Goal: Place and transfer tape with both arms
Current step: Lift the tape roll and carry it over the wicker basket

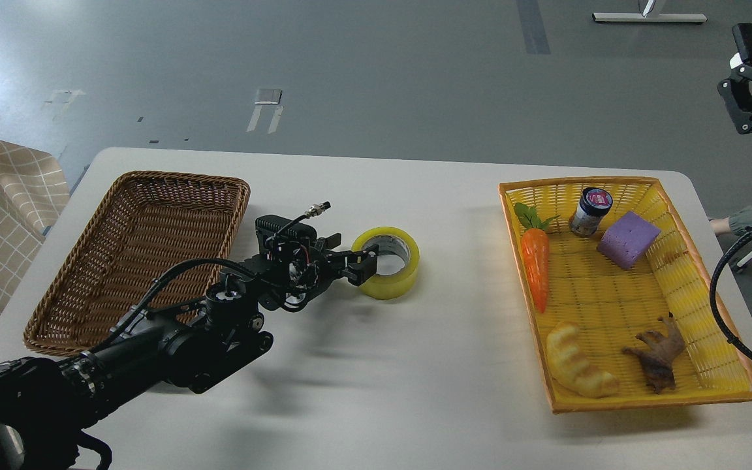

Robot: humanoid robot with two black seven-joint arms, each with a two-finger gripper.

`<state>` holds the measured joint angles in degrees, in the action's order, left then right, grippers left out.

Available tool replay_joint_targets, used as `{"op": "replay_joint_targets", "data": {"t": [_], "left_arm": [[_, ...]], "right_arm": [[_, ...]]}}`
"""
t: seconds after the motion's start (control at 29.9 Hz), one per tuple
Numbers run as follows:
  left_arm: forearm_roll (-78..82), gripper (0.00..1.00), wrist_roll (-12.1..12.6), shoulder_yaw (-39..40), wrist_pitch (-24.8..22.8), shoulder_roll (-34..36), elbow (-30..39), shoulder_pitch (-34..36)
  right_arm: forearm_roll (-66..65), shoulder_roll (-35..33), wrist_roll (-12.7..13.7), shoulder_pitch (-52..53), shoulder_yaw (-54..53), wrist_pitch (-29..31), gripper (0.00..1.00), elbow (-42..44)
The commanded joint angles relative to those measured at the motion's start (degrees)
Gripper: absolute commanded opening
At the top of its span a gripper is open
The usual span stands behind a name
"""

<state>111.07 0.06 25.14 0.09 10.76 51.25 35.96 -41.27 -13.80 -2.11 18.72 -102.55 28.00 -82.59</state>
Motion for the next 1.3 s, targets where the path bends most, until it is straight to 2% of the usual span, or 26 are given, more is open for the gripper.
{"op": "replay_joint_targets", "data": {"t": [0.0,0.23,0.33,0.67,0.87,1.07,1.27], "left_arm": [[-0.1,0.43,0.4,0.0,-1.5,0.1,0.0,0.0],[-0.1,0.36,0.3,0.0,-2.3,0.5,0.0,0.1],[-0.2,0.21,0.3,0.1,-3.6,0.4,0.0,0.2],[-1.5,0.2,0.3,0.2,-4.0,0.6,0.3,1.7],[-3.8,0.2,0.3,0.4,-3.9,2.5,0.9,6.0],[-6.2,0.21,0.4,0.3,-4.1,8.6,7.6,7.5],[-6.7,0.21,0.4,1.0,-5.6,24.3,14.9,7.5]], "right_arm": [[0.0,0.0,0.0,0.0,0.1,0.0,1.0,0.1],[0.0,0.0,0.0,0.0,0.1,0.0,1.0,0.6],[-0.1,0.0,0.0,-0.1,0.1,0.0,1.0,0.7],[-0.1,0.0,0.0,0.1,0.2,0.0,1.0,2.0],[-0.1,0.0,0.0,0.2,0.2,0.0,1.0,2.0],[-0.3,0.0,0.1,0.4,0.3,0.0,1.0,1.9],[-0.3,0.0,0.1,0.6,0.3,0.0,1.0,1.8]]}}
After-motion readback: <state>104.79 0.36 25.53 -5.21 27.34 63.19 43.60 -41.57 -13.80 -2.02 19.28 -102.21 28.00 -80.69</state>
